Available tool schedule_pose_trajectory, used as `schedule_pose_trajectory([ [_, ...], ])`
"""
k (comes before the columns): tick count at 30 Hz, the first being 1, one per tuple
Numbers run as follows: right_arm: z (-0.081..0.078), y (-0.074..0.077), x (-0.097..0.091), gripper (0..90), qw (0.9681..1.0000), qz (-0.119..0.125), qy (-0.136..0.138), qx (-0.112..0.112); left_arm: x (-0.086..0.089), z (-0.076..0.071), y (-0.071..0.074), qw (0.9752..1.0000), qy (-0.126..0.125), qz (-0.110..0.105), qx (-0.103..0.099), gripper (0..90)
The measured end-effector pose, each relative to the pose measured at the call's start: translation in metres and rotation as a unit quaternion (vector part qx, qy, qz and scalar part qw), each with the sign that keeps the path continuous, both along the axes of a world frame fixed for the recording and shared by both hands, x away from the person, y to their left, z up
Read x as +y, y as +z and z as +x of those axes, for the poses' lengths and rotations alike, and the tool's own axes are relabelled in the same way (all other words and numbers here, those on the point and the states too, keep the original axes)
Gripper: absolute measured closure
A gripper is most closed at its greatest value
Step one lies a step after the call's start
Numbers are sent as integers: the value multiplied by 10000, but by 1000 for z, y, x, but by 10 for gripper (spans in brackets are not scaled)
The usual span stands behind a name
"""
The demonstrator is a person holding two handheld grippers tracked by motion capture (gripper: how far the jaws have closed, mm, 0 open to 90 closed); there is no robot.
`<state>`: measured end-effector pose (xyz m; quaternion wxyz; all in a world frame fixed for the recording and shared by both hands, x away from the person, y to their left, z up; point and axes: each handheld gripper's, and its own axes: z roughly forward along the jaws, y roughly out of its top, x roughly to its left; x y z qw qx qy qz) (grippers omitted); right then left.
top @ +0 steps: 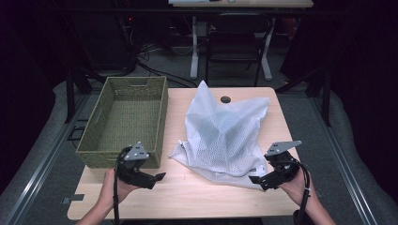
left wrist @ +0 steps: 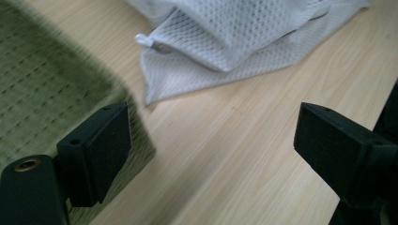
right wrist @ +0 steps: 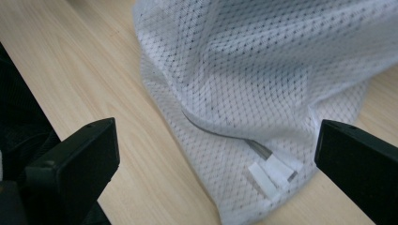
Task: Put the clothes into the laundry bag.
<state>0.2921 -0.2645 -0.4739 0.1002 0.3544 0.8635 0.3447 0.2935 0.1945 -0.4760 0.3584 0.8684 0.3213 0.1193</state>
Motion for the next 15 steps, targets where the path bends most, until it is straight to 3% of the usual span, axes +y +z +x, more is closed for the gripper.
schedule_pose_trajectory([
  [7, -17, -12, -21, 6, 9990, 145, -385, 153, 38, -13, -9, 9983, 567, -80, 118, 108],
  [12, -27, -25, -30, 0, 9984, 4, -429, 362, 60, -24, -22, 9951, 936, -171, 259, 102],
  [15, -32, -23, -33, 0, 9987, -64, -480, 160, 66, -27, -29, 9937, 1045, -187, 366, 91],
])
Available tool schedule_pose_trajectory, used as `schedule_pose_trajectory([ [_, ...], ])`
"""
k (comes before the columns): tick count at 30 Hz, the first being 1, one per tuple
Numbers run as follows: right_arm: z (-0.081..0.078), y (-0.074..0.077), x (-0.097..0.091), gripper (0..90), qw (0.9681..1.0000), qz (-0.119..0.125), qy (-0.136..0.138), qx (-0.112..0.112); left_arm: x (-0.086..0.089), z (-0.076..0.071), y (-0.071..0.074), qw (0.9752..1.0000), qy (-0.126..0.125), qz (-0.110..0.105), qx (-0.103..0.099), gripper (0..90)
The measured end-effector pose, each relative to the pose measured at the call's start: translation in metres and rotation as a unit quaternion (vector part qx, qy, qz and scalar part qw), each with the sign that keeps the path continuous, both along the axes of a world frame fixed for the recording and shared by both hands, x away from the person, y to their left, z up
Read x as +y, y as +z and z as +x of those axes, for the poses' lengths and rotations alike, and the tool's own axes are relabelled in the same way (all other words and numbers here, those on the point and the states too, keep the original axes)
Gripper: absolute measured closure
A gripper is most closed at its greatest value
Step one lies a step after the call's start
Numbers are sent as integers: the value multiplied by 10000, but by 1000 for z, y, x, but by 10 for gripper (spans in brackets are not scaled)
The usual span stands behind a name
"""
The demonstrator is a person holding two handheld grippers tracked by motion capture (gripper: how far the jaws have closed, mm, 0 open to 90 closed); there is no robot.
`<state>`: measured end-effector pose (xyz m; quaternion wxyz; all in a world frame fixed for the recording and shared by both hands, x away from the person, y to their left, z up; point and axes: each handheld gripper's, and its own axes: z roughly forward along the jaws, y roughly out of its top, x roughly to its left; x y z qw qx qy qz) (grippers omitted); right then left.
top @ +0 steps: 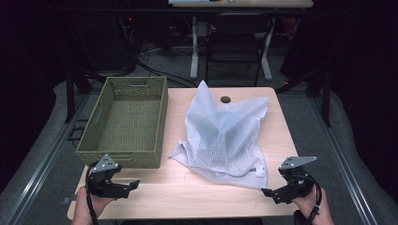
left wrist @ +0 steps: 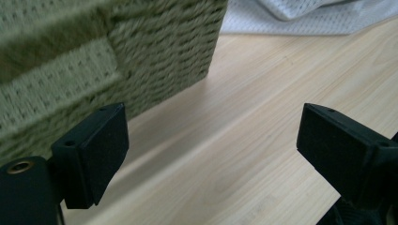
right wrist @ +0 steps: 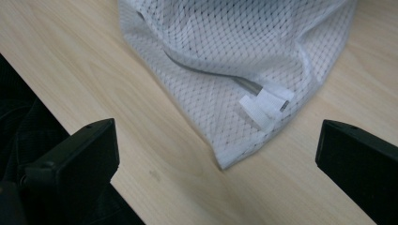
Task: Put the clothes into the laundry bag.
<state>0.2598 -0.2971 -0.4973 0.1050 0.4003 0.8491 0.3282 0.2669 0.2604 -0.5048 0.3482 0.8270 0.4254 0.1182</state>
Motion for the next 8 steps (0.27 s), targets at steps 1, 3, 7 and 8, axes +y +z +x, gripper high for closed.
schedule_pose_trajectory([
  [1, -1, 0, -1, 0, 10000, 26, -4, -45, 0, 0, 0, 10000, 2, 44, 26, 82],
  [3, -1, 0, -1, 0, 10000, 19, -2, -70, -2, 1, 0, 9999, 34, 110, -38, 44],
  [7, 0, -1, 0, 0, 10000, -47, 21, -37, -7, 3, -4, 9997, -32, 237, -10, 14],
  [8, 0, -2, 0, 0, 10000, -62, 47, -22, -8, 5, -7, 9994, -106, 327, 84, 7],
])
